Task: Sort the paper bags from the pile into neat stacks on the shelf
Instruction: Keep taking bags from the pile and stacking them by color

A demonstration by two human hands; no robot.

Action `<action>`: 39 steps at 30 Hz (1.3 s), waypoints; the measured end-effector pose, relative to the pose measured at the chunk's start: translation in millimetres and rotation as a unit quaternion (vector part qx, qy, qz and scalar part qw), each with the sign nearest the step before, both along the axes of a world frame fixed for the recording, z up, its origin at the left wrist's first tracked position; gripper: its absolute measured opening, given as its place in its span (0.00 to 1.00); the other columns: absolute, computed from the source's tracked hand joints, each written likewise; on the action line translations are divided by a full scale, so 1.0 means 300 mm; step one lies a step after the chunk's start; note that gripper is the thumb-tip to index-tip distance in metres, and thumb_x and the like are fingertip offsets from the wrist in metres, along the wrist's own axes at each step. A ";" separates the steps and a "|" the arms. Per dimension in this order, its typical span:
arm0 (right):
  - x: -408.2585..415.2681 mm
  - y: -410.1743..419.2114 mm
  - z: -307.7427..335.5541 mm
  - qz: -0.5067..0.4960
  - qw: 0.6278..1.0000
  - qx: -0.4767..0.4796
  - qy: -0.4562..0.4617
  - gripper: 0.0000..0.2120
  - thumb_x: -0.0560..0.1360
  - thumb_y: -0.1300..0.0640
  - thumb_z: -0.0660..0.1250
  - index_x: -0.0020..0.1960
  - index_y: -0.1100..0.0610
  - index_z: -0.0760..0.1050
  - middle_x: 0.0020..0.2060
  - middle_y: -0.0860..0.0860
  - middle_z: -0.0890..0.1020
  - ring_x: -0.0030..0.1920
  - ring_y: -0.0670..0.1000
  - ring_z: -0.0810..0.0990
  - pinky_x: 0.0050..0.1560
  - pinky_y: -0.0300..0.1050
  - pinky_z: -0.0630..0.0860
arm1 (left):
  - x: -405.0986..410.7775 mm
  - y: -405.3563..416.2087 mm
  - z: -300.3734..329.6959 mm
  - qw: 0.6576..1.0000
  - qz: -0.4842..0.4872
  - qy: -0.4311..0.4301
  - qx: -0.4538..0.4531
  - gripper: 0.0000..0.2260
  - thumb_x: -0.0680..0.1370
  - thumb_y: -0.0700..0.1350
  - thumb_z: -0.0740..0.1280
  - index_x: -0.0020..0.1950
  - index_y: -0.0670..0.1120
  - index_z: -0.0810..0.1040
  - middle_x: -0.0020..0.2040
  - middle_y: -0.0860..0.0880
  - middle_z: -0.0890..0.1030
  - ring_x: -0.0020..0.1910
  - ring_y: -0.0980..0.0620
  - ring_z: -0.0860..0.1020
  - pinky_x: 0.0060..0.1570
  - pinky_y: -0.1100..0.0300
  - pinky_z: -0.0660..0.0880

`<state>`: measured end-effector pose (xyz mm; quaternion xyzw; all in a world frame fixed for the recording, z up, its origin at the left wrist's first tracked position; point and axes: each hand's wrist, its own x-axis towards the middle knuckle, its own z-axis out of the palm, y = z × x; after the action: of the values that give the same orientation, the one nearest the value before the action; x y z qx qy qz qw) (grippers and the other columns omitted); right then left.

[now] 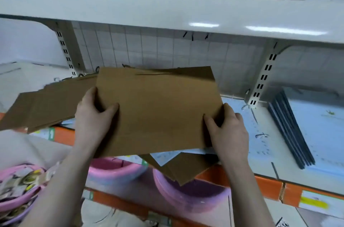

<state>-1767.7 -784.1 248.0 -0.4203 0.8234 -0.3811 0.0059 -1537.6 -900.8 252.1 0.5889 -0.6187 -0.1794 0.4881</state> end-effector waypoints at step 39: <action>-0.254 1.217 -0.075 -0.209 0.966 0.099 0.112 0.24 0.77 0.45 0.59 0.67 0.59 0.67 0.58 0.59 0.73 0.57 0.61 0.71 0.56 0.51 0.66 | -0.522 1.008 -0.050 0.974 -0.159 -0.152 0.053 0.28 0.72 0.50 0.69 0.67 0.40 0.66 0.58 0.32 0.71 0.61 0.36 0.68 0.56 0.46 0.67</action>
<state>-1844.0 -419.1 225.5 -0.2757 0.9223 -0.2408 -0.1242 -1694.3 -598.4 237.2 0.5281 -0.7610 -0.1956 0.3219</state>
